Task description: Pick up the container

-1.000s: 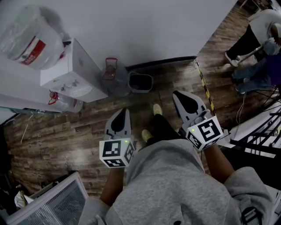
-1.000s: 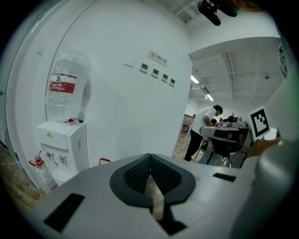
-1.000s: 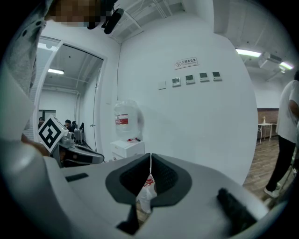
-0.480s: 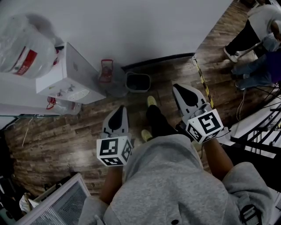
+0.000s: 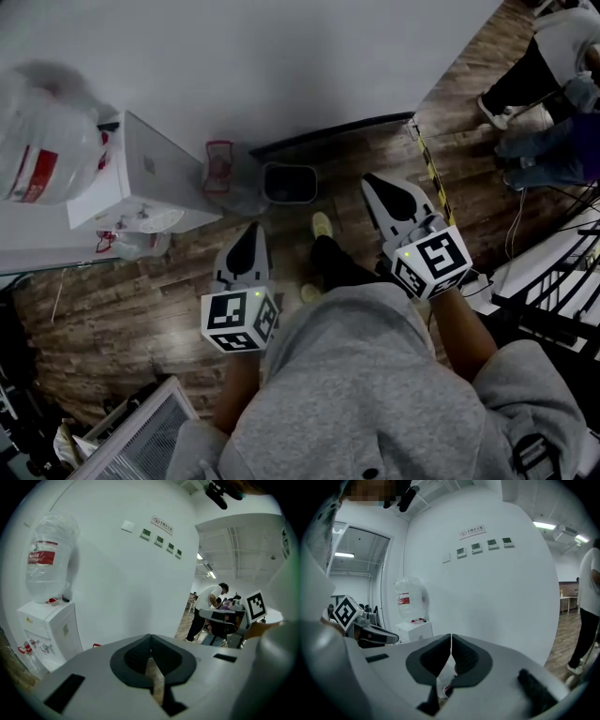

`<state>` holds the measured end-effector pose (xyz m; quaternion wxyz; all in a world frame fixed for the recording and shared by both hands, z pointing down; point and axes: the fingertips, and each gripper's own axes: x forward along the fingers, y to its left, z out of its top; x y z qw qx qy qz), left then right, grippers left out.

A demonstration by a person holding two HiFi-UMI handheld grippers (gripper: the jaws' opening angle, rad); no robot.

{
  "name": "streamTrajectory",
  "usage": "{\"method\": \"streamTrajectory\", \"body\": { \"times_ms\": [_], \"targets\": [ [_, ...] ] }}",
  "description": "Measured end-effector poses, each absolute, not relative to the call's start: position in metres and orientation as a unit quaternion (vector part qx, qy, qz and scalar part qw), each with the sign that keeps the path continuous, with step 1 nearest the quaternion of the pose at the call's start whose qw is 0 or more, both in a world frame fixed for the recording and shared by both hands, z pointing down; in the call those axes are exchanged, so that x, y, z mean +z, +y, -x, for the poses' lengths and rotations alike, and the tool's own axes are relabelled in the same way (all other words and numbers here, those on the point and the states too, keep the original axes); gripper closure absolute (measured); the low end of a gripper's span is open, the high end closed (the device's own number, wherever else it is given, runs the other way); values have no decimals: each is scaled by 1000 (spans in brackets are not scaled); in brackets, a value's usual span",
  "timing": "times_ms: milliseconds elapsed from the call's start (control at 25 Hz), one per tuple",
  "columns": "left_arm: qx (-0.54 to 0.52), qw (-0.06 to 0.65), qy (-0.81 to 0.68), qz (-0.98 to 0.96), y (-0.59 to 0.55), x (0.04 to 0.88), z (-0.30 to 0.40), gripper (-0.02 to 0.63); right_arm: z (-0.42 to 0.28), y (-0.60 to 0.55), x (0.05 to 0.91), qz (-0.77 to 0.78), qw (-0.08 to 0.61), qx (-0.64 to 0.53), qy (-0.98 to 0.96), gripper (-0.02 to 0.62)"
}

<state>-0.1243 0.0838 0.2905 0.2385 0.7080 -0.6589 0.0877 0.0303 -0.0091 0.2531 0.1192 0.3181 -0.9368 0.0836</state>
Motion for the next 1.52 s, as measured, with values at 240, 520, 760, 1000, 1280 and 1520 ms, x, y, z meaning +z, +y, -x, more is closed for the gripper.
{"method": "streamTrajectory", "body": {
  "times_ms": [240, 520, 760, 1000, 1280, 1520],
  "targets": [
    [97, 246, -655, -708, 21, 292, 135, 591, -14, -69, 259, -309, 128, 93, -938, 569],
    [109, 244, -672, -691, -32, 289, 156, 591, 14, -124, 263, -276, 129, 99, -947, 569],
    [121, 251, -697, -661, -56, 296, 175, 591, 30, -162, 263, -257, 115, 104, -954, 571],
    [117, 264, -723, -628, -69, 302, 195, 591, 40, -187, 272, -235, 108, 114, -959, 571],
    [112, 278, -736, -607, -76, 322, 208, 591, 62, -209, 279, -210, 109, 119, -964, 571],
    [111, 294, -744, -589, -82, 343, 217, 589, 80, -218, 305, -189, 141, 128, -963, 571]
  ]
}}
